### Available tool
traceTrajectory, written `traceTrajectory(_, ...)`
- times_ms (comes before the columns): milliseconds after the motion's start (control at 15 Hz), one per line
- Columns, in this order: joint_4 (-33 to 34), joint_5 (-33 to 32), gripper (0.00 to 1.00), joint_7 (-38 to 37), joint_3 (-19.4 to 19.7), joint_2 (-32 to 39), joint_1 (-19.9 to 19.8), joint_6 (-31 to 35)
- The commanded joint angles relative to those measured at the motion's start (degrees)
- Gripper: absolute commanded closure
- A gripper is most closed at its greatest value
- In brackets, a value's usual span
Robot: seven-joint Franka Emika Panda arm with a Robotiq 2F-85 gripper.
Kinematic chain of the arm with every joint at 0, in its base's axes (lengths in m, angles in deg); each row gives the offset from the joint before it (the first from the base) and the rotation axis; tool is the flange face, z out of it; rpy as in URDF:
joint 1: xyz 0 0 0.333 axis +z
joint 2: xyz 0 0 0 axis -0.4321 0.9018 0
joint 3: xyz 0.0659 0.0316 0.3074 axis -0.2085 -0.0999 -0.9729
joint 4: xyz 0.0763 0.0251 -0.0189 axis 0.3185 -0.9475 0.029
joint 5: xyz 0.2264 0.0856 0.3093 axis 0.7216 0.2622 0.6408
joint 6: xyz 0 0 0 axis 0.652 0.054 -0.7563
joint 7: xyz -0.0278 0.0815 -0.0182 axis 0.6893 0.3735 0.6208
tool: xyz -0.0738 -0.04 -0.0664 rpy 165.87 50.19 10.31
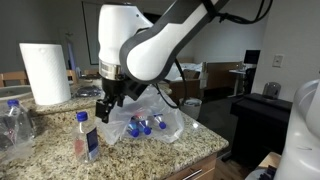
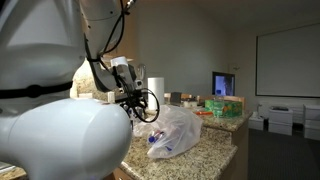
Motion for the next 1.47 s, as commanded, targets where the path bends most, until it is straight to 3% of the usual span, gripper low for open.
traceTrajectory(0, 7.91, 0.02, 0.0, 3.69, -1.79, 2.18, 0.29, -5.57)
traceTrajectory(333, 18.55, -3.75, 0.0, 3.43, -3.01, 2.98, 0.79, -14.31)
traceTrajectory(467, 21.07, -1.92, 0.0, 4.5, -3.25, 3.69, 1.22, -16.09)
traceTrajectory(867, 19.56, 0.87, 0.0, 4.8, -5.27, 3.13, 3.88, -13.97)
traceTrajectory(1267, 20.54, -0.76, 0.0, 2.5, -4.62, 3.84, 3.69, -14.63)
traceTrajectory(1400, 19.06, 0.98, 0.0, 2.37, -4.47, 3.79, 3.63, -11.86)
